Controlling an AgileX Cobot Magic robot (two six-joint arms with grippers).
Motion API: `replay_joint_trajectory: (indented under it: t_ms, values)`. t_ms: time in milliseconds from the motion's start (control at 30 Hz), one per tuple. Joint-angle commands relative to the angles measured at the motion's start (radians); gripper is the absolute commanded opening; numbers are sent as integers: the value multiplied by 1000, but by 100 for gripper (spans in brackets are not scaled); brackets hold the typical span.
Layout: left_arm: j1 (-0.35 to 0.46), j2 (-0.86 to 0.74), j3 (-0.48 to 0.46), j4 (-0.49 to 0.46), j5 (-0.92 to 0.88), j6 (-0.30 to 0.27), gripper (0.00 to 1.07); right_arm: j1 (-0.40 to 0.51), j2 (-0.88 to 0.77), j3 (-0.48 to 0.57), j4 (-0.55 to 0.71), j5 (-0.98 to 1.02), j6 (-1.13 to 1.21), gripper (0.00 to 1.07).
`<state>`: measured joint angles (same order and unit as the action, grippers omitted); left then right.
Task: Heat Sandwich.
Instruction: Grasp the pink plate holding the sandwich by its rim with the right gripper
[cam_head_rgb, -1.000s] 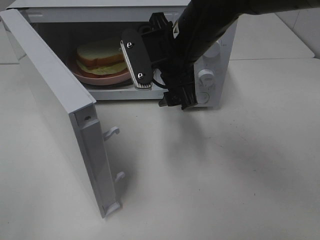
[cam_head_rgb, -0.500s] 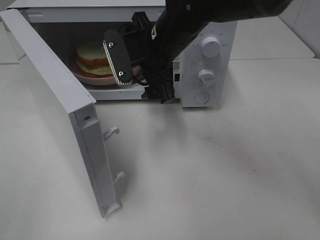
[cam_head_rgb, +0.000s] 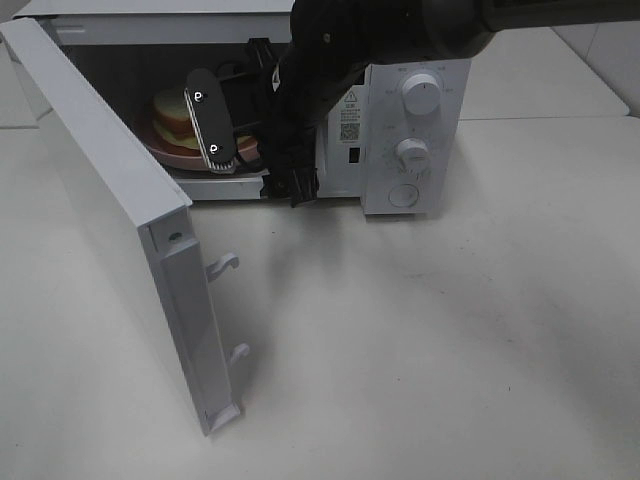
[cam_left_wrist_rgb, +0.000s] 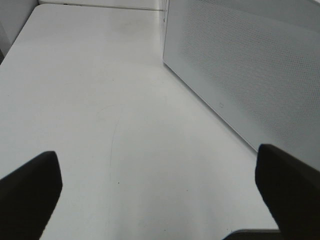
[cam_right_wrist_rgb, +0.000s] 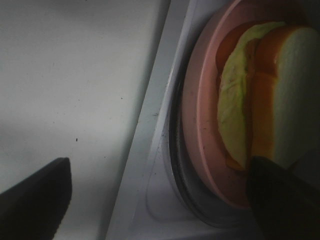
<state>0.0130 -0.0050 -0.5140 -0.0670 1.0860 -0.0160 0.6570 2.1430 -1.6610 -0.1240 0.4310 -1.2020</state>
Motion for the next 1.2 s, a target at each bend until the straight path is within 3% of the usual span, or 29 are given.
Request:
replay_joint_trajectory:
  t_ms: [33,600,933,1200]
  values:
    - [2,-5,-1,-8,-13,-1,98,4,30,-35,3,13,36,88]
    - [2,-5,-1,-8,-13,-1,98,11,186,-284,1,114,137,84]
    - [2,-5,-1,-8,-13,-1,98,12,208,-293,-1,111,128,83]
    - [2,-5,-1,-8,-13,-1,98,23,260,-360,0,114,154,82]
